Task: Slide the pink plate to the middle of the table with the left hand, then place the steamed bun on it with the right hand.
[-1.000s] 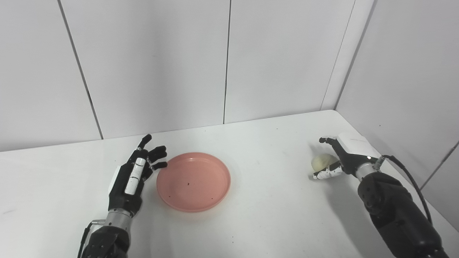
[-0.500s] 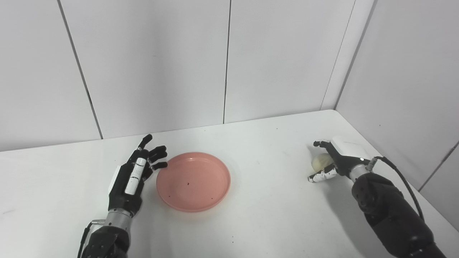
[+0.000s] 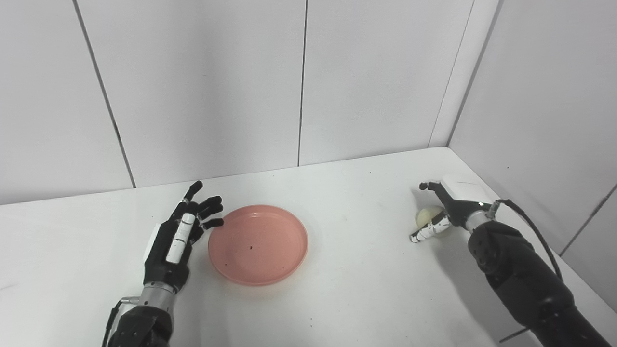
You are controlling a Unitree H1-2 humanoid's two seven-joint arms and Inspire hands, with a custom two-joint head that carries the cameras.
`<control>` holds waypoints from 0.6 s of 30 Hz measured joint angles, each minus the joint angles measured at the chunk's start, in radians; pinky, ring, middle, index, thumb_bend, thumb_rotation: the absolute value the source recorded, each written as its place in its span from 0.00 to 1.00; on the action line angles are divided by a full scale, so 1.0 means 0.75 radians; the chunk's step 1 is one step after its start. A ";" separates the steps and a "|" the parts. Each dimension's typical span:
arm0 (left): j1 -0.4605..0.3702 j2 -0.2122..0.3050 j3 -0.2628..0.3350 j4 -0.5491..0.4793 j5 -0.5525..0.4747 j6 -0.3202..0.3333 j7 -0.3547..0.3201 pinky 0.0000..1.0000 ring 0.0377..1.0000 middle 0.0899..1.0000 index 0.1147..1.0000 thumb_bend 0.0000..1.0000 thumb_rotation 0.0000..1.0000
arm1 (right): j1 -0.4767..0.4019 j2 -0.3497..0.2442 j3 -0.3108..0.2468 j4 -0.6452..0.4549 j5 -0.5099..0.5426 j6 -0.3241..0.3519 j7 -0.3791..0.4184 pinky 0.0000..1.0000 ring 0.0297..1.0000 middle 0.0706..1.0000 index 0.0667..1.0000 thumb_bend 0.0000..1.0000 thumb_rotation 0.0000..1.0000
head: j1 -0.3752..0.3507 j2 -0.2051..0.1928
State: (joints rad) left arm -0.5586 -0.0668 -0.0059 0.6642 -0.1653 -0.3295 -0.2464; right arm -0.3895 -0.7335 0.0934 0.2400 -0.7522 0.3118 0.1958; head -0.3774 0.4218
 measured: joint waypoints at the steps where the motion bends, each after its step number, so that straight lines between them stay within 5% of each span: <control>1: 0.000 0.000 -0.003 -0.001 0.000 0.000 0.000 0.68 0.76 0.74 0.87 0.69 0.76 | -0.004 -0.005 0.005 0.000 0.001 0.000 0.006 0.66 0.80 0.81 0.77 0.99 0.30 | 0.000 0.002; 8: 0.011 0.002 -0.013 -0.023 0.000 0.004 0.000 0.69 0.77 0.74 0.88 0.67 0.77 | -0.035 -0.051 0.037 -0.002 0.031 0.000 0.101 0.58 0.76 0.79 0.74 1.00 0.34 | 0.000 0.004; 18: 0.009 0.005 -0.023 -0.018 0.001 0.006 0.001 0.69 0.76 0.74 0.87 0.69 0.76 | -0.099 -0.117 0.092 0.045 0.092 -0.031 0.257 0.65 0.74 0.78 0.72 1.00 0.37 | 0.006 0.008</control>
State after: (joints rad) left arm -0.5519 -0.0633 -0.0231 0.6505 -0.1649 -0.3251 -0.2458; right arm -0.4640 -0.8210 0.1621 0.2739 -0.6831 0.2889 0.3884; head -0.3728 0.4280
